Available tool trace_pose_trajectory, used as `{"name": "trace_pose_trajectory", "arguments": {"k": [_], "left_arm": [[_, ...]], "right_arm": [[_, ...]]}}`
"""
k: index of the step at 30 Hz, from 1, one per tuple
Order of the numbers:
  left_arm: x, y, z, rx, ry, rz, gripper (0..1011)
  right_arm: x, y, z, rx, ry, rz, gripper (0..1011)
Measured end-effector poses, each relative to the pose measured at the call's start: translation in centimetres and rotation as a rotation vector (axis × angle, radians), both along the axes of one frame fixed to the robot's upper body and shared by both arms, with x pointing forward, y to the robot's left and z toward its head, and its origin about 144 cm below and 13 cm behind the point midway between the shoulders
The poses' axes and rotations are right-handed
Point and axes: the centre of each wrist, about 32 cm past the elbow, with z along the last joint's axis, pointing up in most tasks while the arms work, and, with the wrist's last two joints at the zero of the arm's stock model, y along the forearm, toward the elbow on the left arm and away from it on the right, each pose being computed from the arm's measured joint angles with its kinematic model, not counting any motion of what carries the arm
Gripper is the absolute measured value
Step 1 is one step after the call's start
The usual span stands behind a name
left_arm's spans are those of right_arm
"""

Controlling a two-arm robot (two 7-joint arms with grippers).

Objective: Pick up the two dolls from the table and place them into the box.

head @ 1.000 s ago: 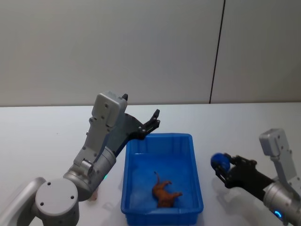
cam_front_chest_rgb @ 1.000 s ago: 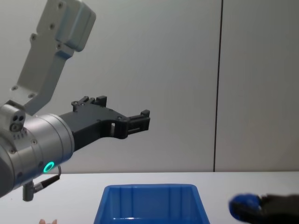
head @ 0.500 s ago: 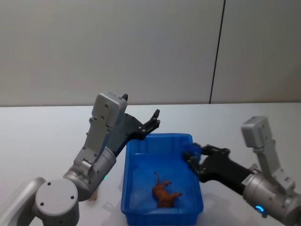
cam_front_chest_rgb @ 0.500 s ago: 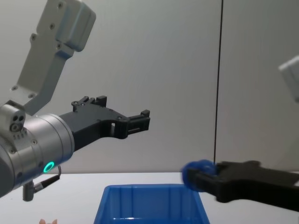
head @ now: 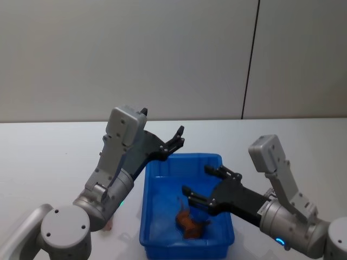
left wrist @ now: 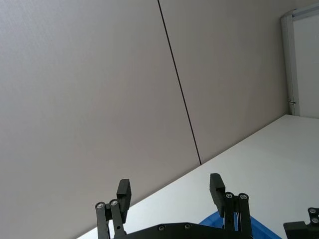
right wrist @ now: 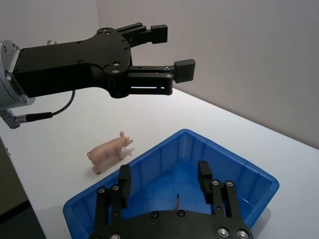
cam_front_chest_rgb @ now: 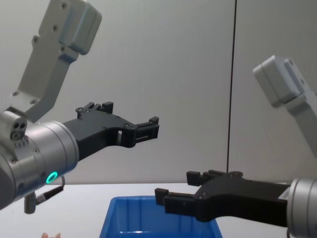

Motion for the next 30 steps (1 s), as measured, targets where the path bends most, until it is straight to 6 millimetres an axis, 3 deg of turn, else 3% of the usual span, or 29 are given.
{"name": "trace_pose_trajectory", "arguments": {"k": [9,30], "left_arm": [[0.0,0.0,0.0,0.000,0.000,0.000,1001],[0.0,0.0,0.0,0.000,0.000,0.000,1001]], "right_arm": [[0.6,-0.7,0.2,-0.005,-0.022,-0.013,1001],[0.5,-6.8,0.7,0.034,-0.015,-0.131,1000]]}}
